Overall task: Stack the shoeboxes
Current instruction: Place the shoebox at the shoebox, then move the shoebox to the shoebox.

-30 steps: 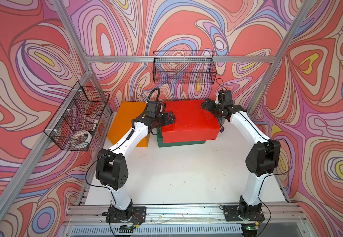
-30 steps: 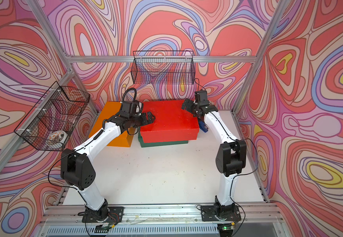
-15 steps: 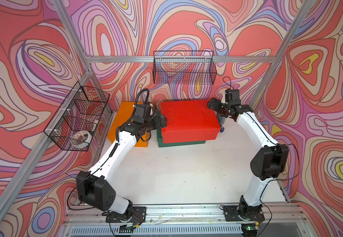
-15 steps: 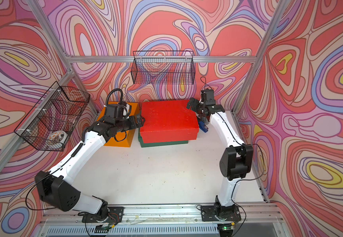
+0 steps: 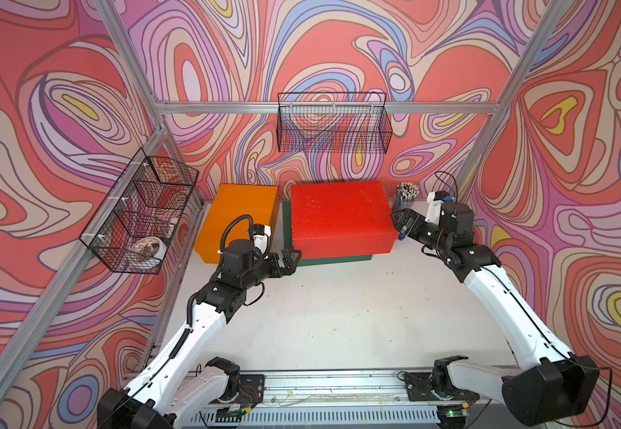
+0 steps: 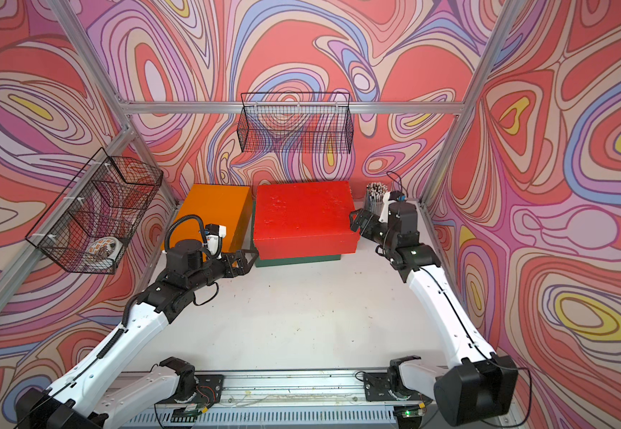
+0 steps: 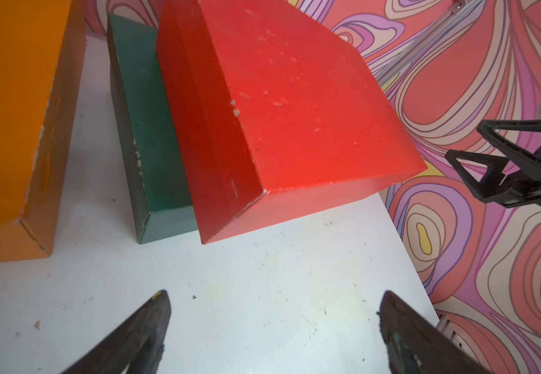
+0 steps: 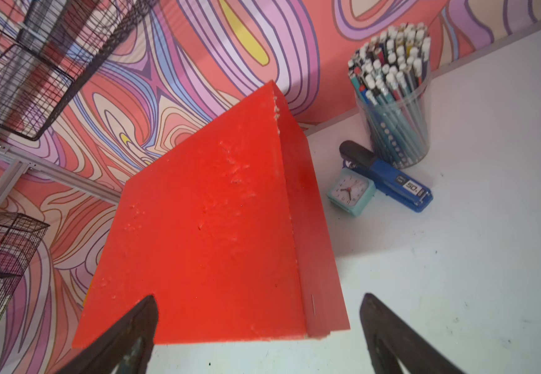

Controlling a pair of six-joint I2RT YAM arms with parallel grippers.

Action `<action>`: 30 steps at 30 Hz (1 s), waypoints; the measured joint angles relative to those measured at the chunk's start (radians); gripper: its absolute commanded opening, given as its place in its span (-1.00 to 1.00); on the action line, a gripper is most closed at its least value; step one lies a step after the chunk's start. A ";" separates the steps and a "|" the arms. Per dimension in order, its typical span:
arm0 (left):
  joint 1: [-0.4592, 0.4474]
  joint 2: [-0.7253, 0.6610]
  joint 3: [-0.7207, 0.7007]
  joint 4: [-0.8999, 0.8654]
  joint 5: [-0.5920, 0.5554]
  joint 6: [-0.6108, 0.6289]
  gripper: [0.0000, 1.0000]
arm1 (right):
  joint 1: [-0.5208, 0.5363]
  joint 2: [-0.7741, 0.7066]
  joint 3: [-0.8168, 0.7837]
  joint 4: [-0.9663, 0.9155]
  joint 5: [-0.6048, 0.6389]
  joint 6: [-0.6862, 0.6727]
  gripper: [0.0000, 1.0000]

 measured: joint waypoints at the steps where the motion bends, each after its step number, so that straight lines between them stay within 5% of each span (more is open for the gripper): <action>1: -0.002 0.008 -0.012 0.006 0.005 -0.004 1.00 | 0.000 -0.013 -0.029 0.010 -0.006 0.004 0.97; 8: -0.003 0.094 -0.019 0.037 0.011 -0.006 1.00 | 0.000 -0.033 -0.146 0.069 -0.034 0.031 0.97; 30: -0.003 0.260 0.074 0.034 -0.109 0.013 1.00 | 0.000 0.138 -0.137 0.239 -0.064 0.058 0.89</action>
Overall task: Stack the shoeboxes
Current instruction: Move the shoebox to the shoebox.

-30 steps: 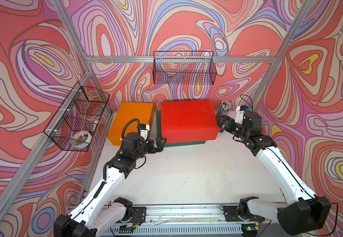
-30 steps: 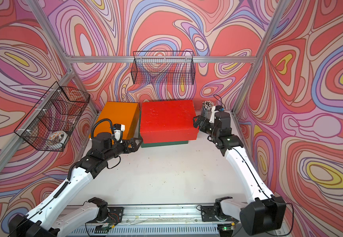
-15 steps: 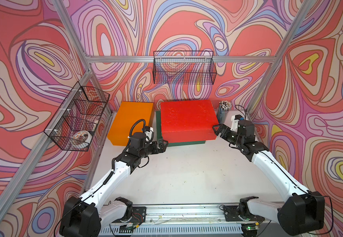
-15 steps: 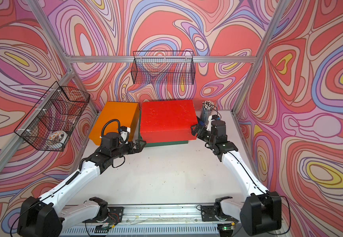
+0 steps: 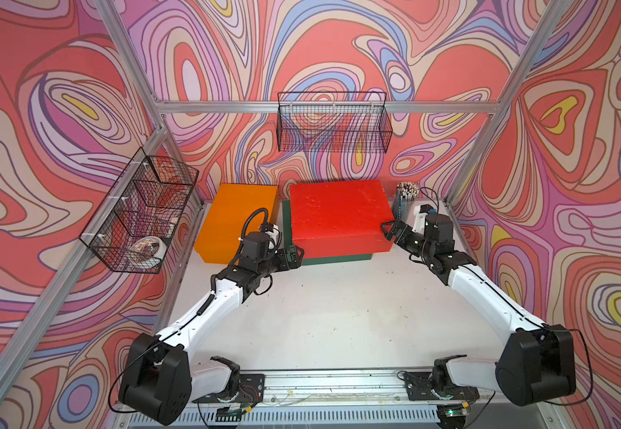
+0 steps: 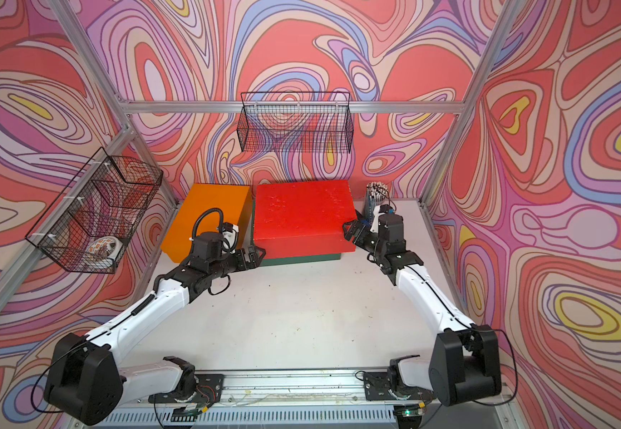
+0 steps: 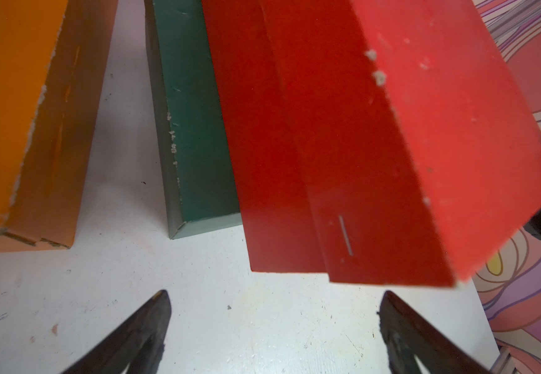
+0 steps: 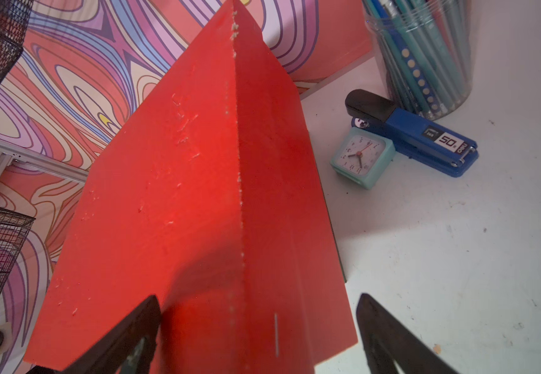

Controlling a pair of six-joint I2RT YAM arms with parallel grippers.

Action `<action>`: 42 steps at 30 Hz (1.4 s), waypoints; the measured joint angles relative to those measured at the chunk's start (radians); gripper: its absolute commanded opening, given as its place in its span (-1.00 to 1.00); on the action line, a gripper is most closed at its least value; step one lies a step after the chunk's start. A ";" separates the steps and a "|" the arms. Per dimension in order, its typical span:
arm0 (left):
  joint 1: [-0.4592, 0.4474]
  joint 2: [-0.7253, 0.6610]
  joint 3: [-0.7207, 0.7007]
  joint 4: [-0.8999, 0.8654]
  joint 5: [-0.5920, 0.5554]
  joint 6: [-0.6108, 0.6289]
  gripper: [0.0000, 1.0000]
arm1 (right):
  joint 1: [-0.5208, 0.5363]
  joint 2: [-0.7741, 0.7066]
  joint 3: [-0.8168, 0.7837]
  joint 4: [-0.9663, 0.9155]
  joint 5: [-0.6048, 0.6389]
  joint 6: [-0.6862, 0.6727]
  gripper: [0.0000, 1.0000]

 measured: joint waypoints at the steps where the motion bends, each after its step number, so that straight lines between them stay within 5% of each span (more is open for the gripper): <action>1: 0.000 0.001 0.002 0.000 -0.005 0.000 0.99 | 0.000 0.003 0.002 0.004 -0.002 0.001 0.89; 42: 0.008 0.172 0.142 -0.090 -0.114 0.007 1.00 | 0.006 0.217 0.129 0.138 -0.105 0.059 0.69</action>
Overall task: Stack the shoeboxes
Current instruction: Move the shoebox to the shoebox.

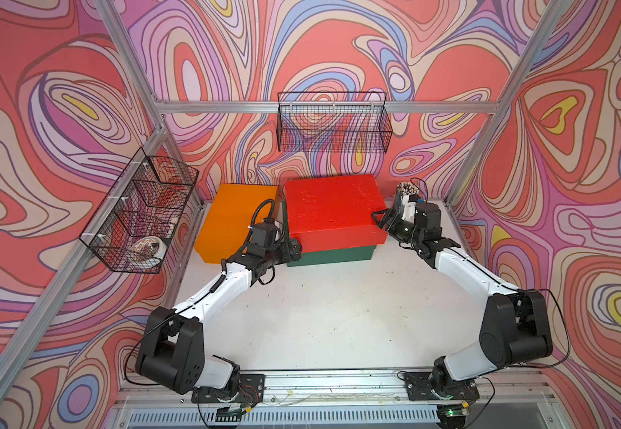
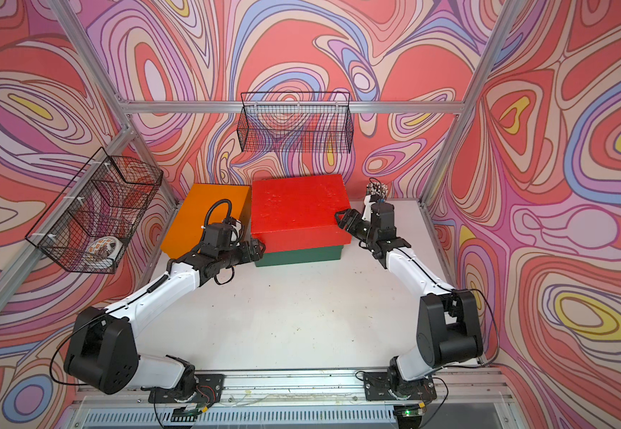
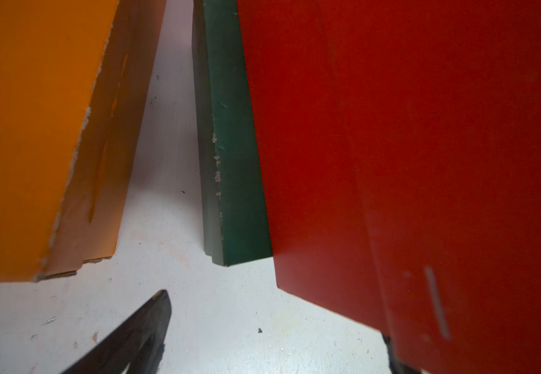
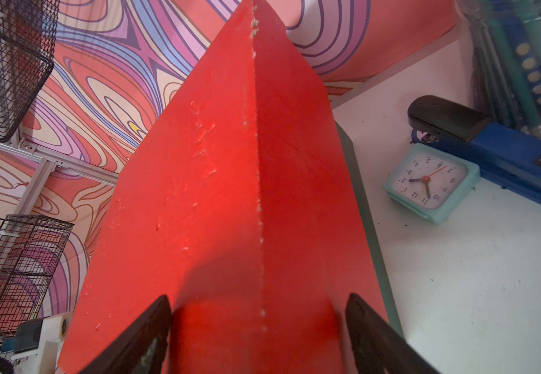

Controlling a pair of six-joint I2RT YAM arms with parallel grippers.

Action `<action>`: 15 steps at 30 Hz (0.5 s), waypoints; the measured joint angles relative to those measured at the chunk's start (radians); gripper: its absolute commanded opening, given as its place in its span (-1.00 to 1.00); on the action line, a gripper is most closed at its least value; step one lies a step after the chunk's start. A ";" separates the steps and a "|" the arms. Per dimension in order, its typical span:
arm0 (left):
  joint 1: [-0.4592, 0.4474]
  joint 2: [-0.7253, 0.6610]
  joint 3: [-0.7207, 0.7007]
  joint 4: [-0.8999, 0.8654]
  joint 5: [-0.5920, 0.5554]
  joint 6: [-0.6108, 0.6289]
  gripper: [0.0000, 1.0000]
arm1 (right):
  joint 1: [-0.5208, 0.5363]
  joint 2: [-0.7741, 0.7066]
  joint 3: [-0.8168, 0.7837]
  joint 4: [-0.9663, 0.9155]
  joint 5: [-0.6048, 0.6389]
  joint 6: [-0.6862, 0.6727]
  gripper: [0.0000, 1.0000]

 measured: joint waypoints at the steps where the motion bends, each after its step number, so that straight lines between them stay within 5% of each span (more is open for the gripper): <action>1: 0.002 0.005 0.004 0.000 0.000 0.000 1.00 | 0.001 0.004 0.003 0.000 0.000 0.001 0.68; 15: 0.014 0.042 0.037 -0.014 -0.013 0.004 1.00 | 0.007 0.014 0.011 0.007 -0.001 0.002 0.68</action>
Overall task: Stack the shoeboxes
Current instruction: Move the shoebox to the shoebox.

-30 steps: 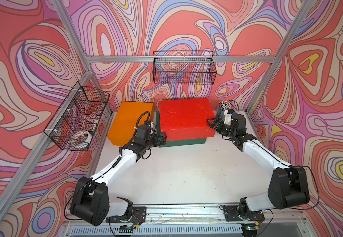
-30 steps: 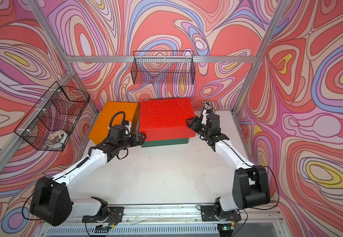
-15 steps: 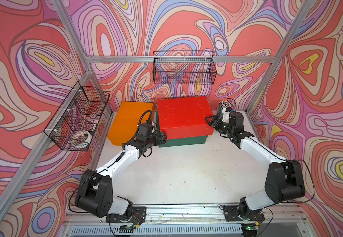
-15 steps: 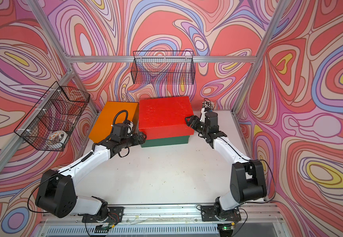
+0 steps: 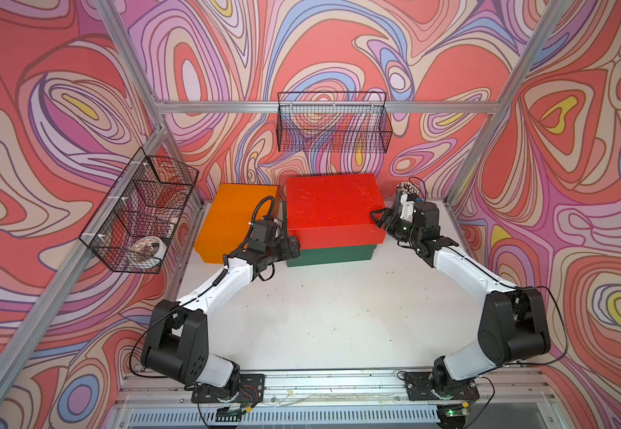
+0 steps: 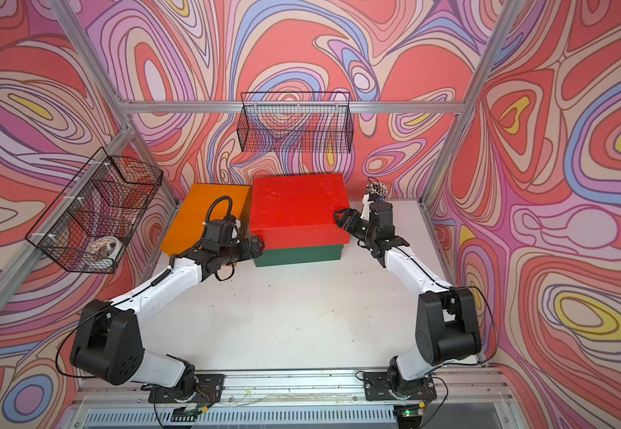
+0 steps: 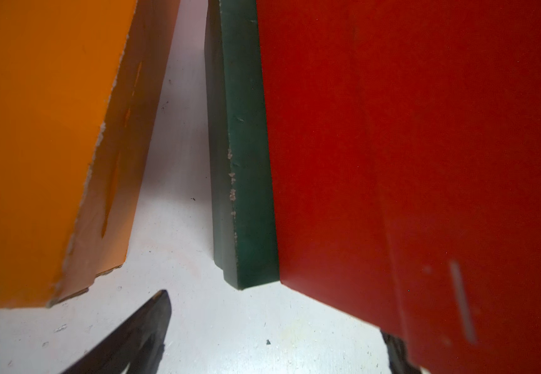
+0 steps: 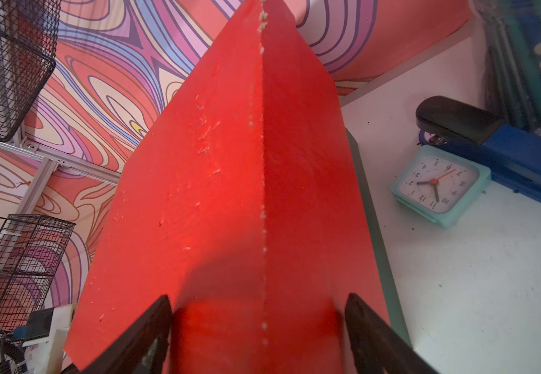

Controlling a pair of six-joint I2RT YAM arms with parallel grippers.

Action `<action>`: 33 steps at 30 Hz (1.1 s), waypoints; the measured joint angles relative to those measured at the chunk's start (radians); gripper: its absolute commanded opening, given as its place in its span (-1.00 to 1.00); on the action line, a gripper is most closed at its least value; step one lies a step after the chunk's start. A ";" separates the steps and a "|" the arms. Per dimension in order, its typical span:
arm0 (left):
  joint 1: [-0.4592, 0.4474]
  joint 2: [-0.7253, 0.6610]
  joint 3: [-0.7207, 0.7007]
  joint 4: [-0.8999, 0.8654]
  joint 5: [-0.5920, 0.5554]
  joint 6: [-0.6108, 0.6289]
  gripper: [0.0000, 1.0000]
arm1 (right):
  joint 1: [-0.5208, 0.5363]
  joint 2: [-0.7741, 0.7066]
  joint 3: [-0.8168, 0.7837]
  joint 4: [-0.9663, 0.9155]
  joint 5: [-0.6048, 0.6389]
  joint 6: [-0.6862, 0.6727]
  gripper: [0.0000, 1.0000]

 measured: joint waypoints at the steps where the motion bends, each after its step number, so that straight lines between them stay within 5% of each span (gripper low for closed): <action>1: 0.000 0.000 0.000 0.000 -0.001 0.000 1.00 | 0.000 0.000 0.000 0.000 0.000 0.000 0.68; 8: 0.009 0.006 0.000 0.000 -0.001 0.000 1.00 | 0.006 0.011 0.014 -0.005 0.002 0.000 0.68; 19: 0.012 -0.048 -0.010 -0.003 0.022 0.000 1.00 | 0.008 0.007 0.085 -0.152 0.072 -0.037 0.97; 26: 0.012 -0.280 -0.100 -0.005 0.031 0.000 1.00 | -0.023 0.019 0.203 -0.246 0.071 -0.058 0.96; 33: 0.012 -0.602 -0.289 -0.024 -0.095 0.011 1.00 | -0.034 0.148 0.369 -0.271 0.028 -0.065 0.93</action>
